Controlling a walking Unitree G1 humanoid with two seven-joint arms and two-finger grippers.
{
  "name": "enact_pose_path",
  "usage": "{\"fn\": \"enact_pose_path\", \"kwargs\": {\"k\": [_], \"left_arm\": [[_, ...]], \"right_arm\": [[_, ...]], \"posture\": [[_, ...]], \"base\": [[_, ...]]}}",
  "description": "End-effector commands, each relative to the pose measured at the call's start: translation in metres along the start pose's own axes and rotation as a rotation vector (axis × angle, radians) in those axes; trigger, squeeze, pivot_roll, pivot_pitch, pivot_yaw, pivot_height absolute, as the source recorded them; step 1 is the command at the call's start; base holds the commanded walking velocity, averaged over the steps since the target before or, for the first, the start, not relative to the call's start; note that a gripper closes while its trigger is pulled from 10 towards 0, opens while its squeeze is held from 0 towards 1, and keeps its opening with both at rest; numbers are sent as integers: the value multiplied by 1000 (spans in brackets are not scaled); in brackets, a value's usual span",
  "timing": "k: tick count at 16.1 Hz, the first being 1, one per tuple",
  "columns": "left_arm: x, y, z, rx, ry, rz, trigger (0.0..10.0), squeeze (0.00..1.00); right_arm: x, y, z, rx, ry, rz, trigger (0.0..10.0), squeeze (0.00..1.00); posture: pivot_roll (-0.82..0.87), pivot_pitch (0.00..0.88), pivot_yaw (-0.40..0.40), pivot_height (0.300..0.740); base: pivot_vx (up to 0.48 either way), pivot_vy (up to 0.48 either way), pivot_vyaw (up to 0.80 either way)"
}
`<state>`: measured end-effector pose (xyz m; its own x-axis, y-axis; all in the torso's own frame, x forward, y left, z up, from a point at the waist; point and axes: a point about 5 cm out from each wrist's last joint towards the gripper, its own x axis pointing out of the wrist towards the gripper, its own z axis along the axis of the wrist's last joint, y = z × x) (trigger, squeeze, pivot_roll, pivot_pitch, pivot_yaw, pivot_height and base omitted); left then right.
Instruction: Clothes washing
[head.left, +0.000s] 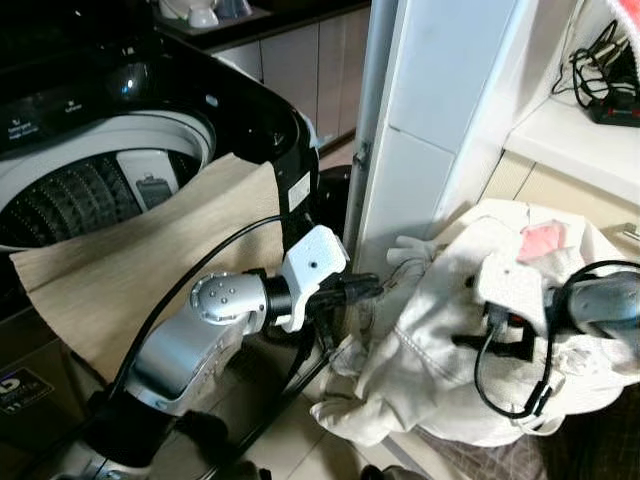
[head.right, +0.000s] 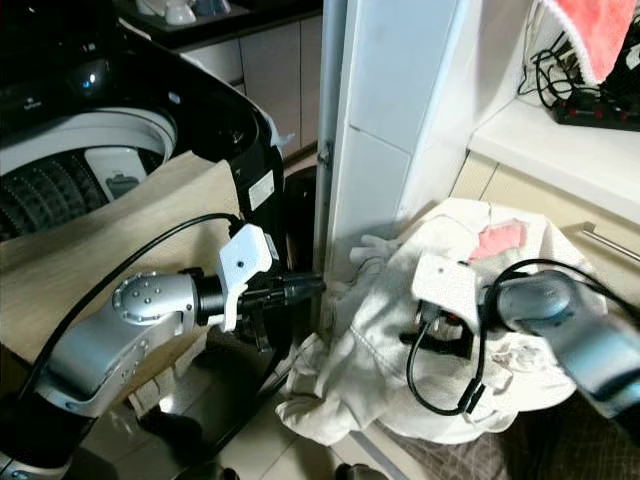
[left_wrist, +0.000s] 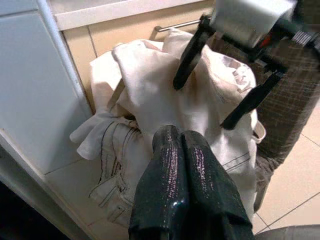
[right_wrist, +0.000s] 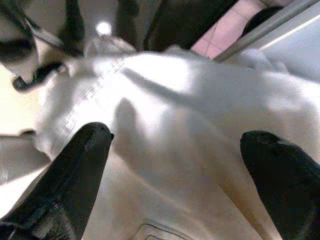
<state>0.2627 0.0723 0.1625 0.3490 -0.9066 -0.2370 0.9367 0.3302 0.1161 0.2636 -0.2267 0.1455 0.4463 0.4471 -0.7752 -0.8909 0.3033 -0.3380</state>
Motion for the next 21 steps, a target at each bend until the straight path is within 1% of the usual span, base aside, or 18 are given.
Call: {"fn": "enact_pose_path", "kwargs": {"k": [1, 2, 4, 5, 7, 8, 9, 13, 14, 21], "left_arm": [[-1, -3, 0, 5, 9, -20, 10000, 0], [0, -6, 0, 6, 14, -35, 10000, 0], [0, -7, 1, 2, 14, -47, 10000, 0], [0, -8, 2, -8, 8, -55, 10000, 0], [-1, -10, 3, -12, 7, -67, 10000, 0], [-2, -10, 3, -12, 8, -67, 10000, 0], [-2, -9, 3, -13, 8, -65, 10000, 0], [-3, -9, 4, -18, 7, -71, 10000, 0], [-2, -10, 4, -17, 10, -77, 10000, 0], [-1, -10, 3, -14, 20, -76, 10000, 0]], "right_arm": [[5, -6, -6, -48, 43, -6, 10000, 0], [15, -7, -18, -51, 99, 8, 10000, 0], [21, -4, -24, -24, 93, 62, 10000, 0], [29, -3, -30, 21, 87, 78, 10000, 0], [36, -5, -37, 45, 122, 70, 10000, 0], [37, -8, -38, 47, 127, 71, 6235, 0], [37, -10, -36, 54, 116, 75, 0, 0], [34, -15, -35, 62, 92, 91, 0, 0], [33, -15, -34, 79, 74, 106, 0, 0], [33, -12, -35, 97, 39, 135, 0, 0]], "posture": [[-122, 31, 17, 740], [-122, 32, 18, 740], [-120, 30, 15, 740], [-116, 31, 14, 740], [-116, 31, 14, 740], [-108, 31, 11, 740], [-108, 31, 11, 740], [-111, 31, 12, 740], [-113, 30, 12, 740], [-115, 28, 12, 740]], "base": [[0, 0, 0], [0, 0, 0], [0, 0, 0], [0, 0, 0], [0, 0, 0], [0, 0, 0], [0, 0, 0], [0, 0, 0], [0, 0, 0], [0, 0, 0]]}}
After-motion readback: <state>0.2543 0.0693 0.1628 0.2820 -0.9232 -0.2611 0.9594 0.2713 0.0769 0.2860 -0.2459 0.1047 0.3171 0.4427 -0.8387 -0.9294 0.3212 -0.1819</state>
